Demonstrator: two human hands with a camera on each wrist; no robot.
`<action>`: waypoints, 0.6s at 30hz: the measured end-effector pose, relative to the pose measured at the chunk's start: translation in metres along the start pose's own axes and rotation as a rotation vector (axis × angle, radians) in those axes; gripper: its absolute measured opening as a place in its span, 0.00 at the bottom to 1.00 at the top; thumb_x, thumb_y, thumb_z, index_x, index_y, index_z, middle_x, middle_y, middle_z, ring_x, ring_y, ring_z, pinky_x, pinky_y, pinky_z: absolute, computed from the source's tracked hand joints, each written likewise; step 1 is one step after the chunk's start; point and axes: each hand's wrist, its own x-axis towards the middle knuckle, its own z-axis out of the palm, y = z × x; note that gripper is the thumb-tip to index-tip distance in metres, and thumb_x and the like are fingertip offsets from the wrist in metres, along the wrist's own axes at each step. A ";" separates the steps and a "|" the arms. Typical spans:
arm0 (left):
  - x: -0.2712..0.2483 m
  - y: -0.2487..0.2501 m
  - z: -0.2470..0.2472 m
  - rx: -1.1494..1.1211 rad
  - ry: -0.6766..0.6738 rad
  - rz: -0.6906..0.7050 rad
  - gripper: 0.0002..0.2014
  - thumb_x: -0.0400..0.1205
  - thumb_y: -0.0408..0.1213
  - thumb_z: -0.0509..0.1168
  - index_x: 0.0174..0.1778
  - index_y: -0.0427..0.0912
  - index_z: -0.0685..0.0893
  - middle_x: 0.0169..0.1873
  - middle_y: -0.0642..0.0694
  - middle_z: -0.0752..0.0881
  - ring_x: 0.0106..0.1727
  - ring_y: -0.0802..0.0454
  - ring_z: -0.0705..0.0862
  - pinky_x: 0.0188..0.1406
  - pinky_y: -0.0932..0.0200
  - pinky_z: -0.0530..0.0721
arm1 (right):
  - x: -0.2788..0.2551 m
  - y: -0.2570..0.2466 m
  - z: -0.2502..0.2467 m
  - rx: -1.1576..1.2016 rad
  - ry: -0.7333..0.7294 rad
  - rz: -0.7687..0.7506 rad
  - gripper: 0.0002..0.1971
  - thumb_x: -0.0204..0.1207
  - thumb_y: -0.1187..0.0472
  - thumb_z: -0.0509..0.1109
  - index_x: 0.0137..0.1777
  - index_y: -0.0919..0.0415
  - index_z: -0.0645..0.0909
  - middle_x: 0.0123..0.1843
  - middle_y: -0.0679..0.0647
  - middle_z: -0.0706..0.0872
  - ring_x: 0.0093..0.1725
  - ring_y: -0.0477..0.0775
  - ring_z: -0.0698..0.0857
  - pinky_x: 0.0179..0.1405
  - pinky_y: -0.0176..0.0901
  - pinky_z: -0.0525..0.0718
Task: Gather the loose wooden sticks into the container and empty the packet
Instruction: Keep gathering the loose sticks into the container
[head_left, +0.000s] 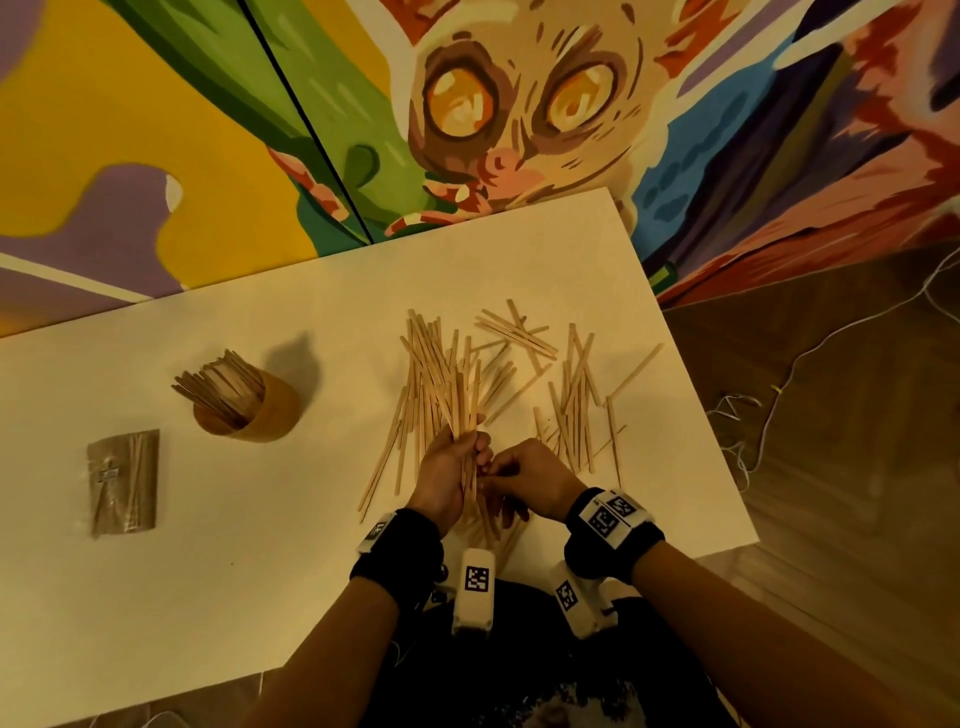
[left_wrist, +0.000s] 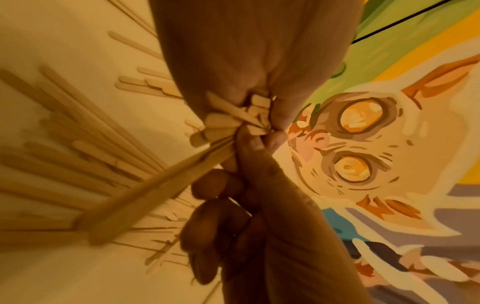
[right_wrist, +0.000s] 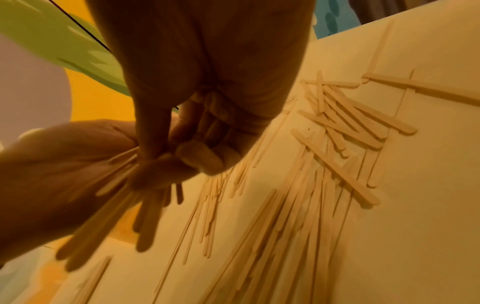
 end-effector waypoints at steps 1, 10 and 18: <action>0.000 0.000 -0.001 0.037 -0.002 0.005 0.08 0.86 0.27 0.53 0.60 0.36 0.73 0.30 0.47 0.74 0.26 0.54 0.72 0.24 0.61 0.71 | 0.001 0.001 -0.002 -0.031 -0.016 0.006 0.09 0.78 0.63 0.72 0.38 0.68 0.86 0.29 0.59 0.88 0.21 0.50 0.85 0.17 0.38 0.76; -0.011 0.008 -0.009 0.430 -0.167 -0.259 0.07 0.83 0.26 0.54 0.49 0.40 0.73 0.26 0.48 0.70 0.21 0.55 0.65 0.21 0.63 0.63 | 0.006 -0.016 -0.067 0.386 0.219 0.122 0.19 0.83 0.49 0.64 0.60 0.65 0.80 0.41 0.67 0.89 0.32 0.62 0.86 0.28 0.44 0.78; -0.011 0.009 -0.001 1.124 -0.305 -0.204 0.11 0.80 0.30 0.59 0.58 0.40 0.77 0.32 0.49 0.77 0.23 0.59 0.71 0.22 0.64 0.69 | 0.013 -0.022 -0.051 0.031 0.090 0.085 0.22 0.86 0.48 0.59 0.47 0.65 0.86 0.39 0.68 0.88 0.31 0.60 0.86 0.26 0.42 0.76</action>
